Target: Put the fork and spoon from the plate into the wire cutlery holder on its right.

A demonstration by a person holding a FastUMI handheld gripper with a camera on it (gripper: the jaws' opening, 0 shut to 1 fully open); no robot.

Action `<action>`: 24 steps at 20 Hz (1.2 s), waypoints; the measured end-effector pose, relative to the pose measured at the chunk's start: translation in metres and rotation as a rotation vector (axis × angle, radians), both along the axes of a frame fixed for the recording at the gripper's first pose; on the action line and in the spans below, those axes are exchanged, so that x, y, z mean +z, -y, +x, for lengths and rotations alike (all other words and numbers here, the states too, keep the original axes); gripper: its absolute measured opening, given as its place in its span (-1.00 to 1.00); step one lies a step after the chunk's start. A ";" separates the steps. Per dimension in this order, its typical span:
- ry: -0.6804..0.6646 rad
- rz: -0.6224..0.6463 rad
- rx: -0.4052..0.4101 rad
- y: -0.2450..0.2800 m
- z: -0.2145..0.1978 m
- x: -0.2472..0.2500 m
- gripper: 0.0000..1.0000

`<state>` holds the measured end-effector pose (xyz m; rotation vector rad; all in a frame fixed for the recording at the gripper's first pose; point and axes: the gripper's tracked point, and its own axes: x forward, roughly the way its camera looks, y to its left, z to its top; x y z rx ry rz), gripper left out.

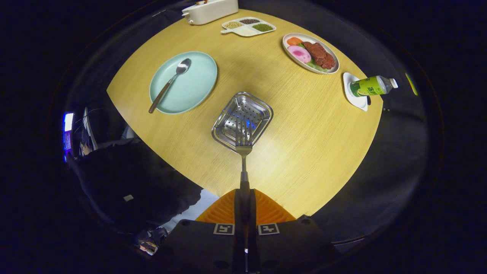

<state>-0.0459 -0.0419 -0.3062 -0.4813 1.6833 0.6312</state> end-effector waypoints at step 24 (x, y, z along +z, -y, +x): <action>0.211 0.107 -0.223 -0.044 0.052 -0.015 0.13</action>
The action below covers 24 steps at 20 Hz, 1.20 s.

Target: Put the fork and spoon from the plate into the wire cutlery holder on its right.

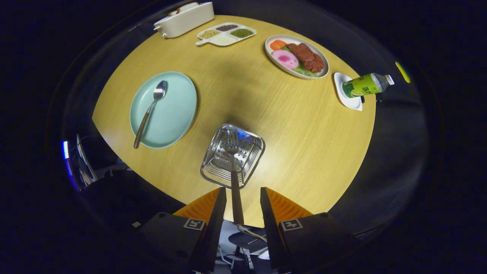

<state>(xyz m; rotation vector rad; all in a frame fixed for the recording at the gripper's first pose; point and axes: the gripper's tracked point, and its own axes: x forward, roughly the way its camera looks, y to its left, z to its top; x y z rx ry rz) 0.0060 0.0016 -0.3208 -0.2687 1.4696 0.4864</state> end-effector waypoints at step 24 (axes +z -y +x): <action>0.180 0.289 -0.134 -0.261 -0.047 -0.050 0.14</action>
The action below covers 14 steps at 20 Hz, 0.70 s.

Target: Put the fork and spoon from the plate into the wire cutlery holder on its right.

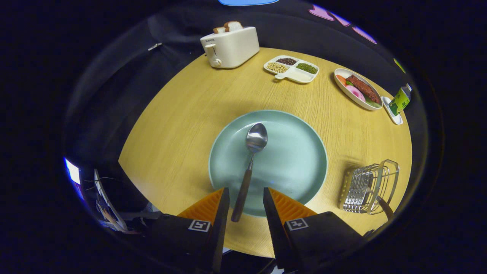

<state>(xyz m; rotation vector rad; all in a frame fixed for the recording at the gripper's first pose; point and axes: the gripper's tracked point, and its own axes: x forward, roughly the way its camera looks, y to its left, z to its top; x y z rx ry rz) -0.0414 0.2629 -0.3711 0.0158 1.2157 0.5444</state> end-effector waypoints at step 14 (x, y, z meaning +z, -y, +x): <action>-0.065 0.025 0.003 -0.007 0.005 -0.013 -0.81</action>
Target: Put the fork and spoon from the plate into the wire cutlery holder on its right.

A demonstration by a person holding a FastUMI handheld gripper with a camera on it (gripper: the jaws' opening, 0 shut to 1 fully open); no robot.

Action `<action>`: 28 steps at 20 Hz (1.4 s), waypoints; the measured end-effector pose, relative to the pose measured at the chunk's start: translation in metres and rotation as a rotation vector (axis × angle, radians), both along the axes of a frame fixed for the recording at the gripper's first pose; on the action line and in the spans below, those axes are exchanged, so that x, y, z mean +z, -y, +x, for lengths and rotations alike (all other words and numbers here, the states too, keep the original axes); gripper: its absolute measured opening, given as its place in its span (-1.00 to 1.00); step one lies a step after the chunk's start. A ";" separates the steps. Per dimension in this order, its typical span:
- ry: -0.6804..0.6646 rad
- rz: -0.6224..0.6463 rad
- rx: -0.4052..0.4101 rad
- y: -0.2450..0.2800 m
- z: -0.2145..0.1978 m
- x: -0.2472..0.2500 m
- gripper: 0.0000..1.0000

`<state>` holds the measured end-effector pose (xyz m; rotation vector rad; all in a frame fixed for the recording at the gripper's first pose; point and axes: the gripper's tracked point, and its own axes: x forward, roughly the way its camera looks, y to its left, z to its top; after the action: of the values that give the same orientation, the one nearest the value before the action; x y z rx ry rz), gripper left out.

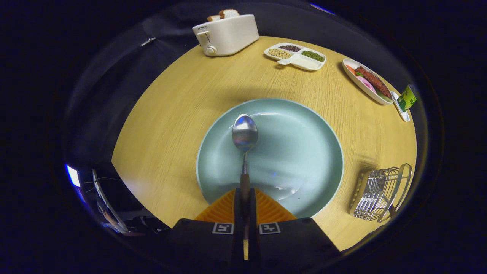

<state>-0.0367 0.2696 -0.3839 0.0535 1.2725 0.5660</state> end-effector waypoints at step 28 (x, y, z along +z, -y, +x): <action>0.104 -0.018 0.014 0.228 0.034 0.143 -0.81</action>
<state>-0.0023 0.0416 -0.2405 0.0001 1.1773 0.5629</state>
